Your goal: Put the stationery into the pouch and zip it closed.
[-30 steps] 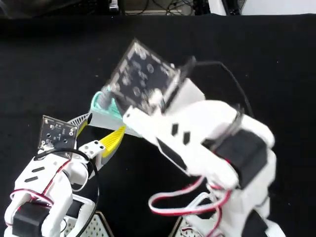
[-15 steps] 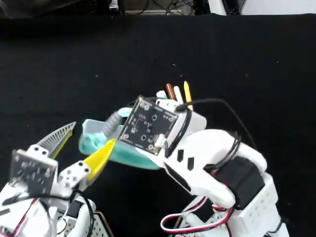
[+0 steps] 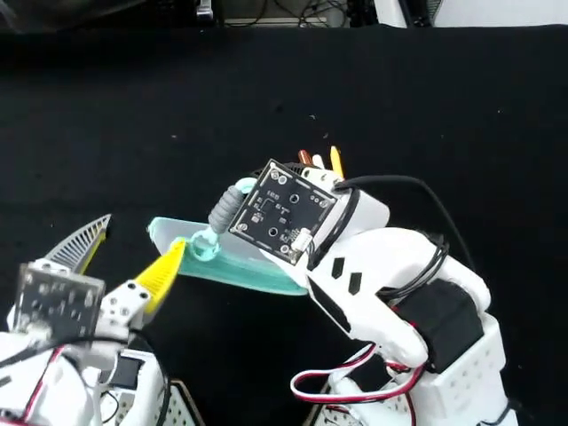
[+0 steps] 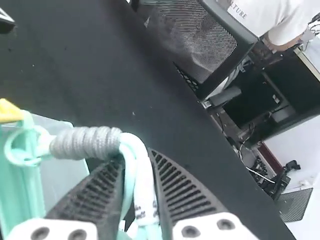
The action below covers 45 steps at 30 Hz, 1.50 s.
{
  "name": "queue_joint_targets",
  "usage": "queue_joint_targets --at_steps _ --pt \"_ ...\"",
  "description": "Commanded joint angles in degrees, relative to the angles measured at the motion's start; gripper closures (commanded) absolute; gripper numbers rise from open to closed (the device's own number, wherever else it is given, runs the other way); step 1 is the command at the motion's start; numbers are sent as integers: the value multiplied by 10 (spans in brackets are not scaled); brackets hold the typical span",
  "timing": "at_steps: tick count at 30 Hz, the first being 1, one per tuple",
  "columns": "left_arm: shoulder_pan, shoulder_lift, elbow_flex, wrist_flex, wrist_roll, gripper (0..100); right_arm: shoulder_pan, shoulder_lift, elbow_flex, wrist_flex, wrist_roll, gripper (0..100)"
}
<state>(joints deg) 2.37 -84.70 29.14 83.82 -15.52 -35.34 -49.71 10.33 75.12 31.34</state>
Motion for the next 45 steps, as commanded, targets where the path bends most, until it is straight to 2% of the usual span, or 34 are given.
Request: queue_joint_targets --at_steps 1,6,14,16,20,22,24,29,33,40,42,45 --pt "-8 37 -5 -10 -6 694 7 -8 0 -11 4 987" --pt "-7 79 -14 11 -6 694 7 -7 0 -12 4 987" --pt "-6 167 -128 91 -6 707 7 -7 0 -25 4 987" --pt "-6 188 -134 91 -6 769 7 -10 2 -25 4 987" --pt "-5 207 -138 91 -6 984 8 -11 0 -27 4 987" --pt "-5 206 -138 91 -4 948 9 -11 0 -28 4 987" --pt "-5 206 -138 91 -4 975 24 -11 0 -36 4 987" --pt "-9 210 -138 88 -3 970 84 -11 2 -70 4 987" --pt "-12 211 -135 78 -1 970 101 -12 3 -68 4 987" --pt "-120 211 -110 -4 115 970 156 -12 3 -76 4 987" --pt "-120 212 -90 -18 122 970 173 -12 3 -91 4 987" --pt "-116 212 -65 -28 87 970 181 -9 3 -105 4 987"
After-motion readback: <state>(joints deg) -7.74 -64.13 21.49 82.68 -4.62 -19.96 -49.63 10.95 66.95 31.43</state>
